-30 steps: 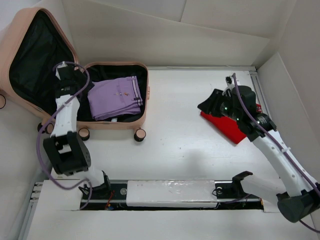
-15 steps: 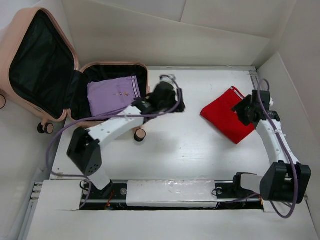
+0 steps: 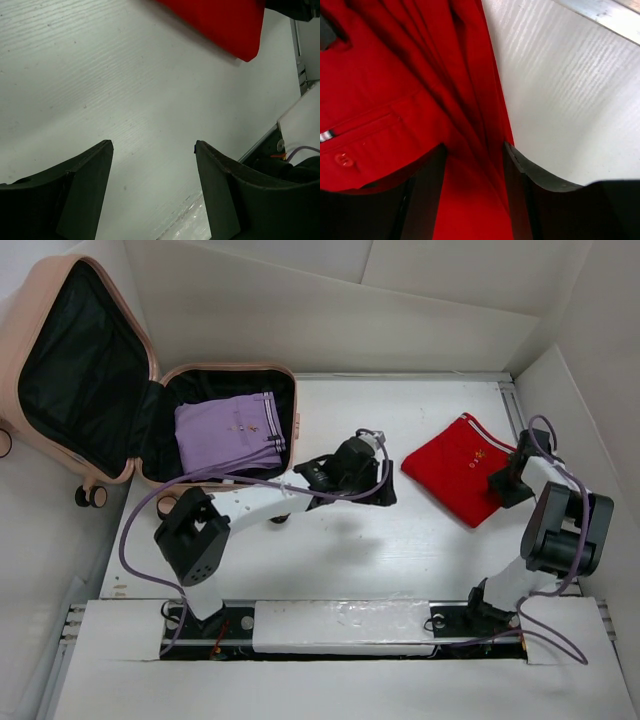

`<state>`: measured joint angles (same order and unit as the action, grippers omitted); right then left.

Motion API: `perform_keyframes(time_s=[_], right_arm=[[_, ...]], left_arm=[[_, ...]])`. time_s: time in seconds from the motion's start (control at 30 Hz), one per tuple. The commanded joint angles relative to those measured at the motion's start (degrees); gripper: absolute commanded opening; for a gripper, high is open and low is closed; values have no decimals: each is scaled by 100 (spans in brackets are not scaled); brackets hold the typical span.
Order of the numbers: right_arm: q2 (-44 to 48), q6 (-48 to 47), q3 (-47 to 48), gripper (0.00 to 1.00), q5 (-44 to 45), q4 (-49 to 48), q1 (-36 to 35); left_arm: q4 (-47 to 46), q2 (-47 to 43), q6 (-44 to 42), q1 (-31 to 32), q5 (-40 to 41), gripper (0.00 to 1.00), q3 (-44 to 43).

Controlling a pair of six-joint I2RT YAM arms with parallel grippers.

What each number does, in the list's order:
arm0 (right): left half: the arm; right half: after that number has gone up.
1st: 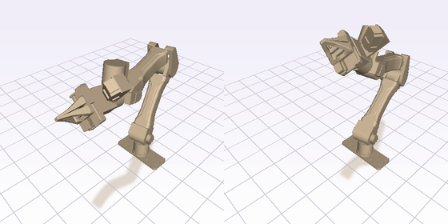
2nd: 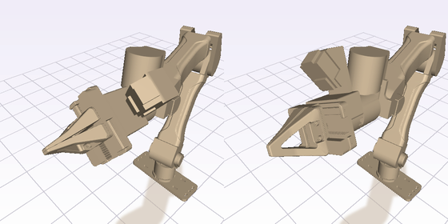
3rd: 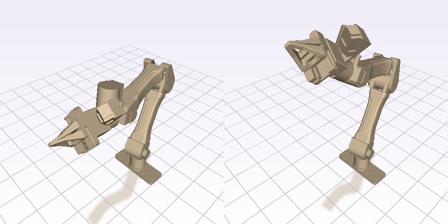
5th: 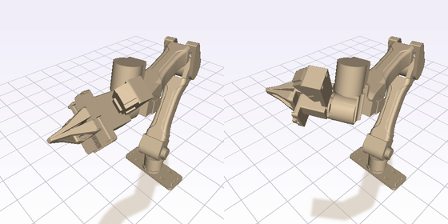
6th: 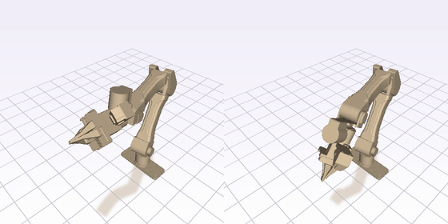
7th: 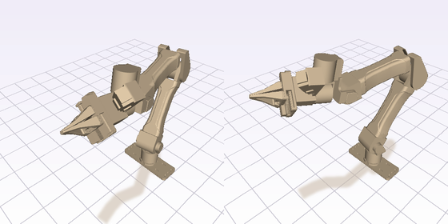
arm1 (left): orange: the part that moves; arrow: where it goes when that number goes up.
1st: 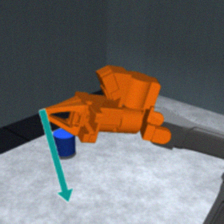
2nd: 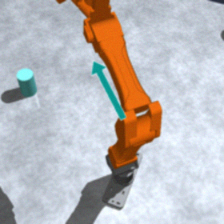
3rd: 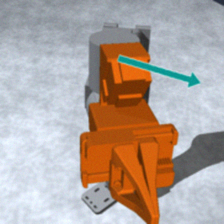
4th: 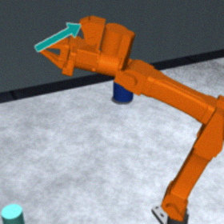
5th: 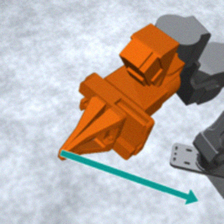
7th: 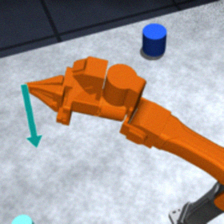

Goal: Pack the luggage

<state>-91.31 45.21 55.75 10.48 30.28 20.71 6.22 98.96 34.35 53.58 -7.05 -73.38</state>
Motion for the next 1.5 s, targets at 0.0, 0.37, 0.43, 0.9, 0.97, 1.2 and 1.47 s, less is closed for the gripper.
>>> perform_keyframes(time_s=[0.0, 0.37, 0.43, 0.9, 0.97, 1.2, 1.47], right_arm=[[-168, -188, 305, 54, 148, -31, 3], [-72, -557, 305, 6, 60, 224, -1823], [-71, -435, 235, 4, -89, 224, -2096], [1000, -152, 32, 78, -406, 636, -3161], [1368, -223, 103, 84, -406, 829, -3222], [2608, -276, -72, 81, -626, 690, -3538], [3611, -92, -187, 80, -679, 636, -4162]], left_arm=[[-384, -535, -60, 3, -236, 63, 394], [177, -579, 133, -313, -148, 63, 395], [178, -527, 194, -313, -8, 64, 395], [2, 914, 976, -866, -445, 65, -545], [-129, 1159, 1222, -867, -499, 62, -545], [-709, 1442, 2426, -867, -60, 61, -405], [-614, 2320, 3613, -814, 450, 60, -747]])
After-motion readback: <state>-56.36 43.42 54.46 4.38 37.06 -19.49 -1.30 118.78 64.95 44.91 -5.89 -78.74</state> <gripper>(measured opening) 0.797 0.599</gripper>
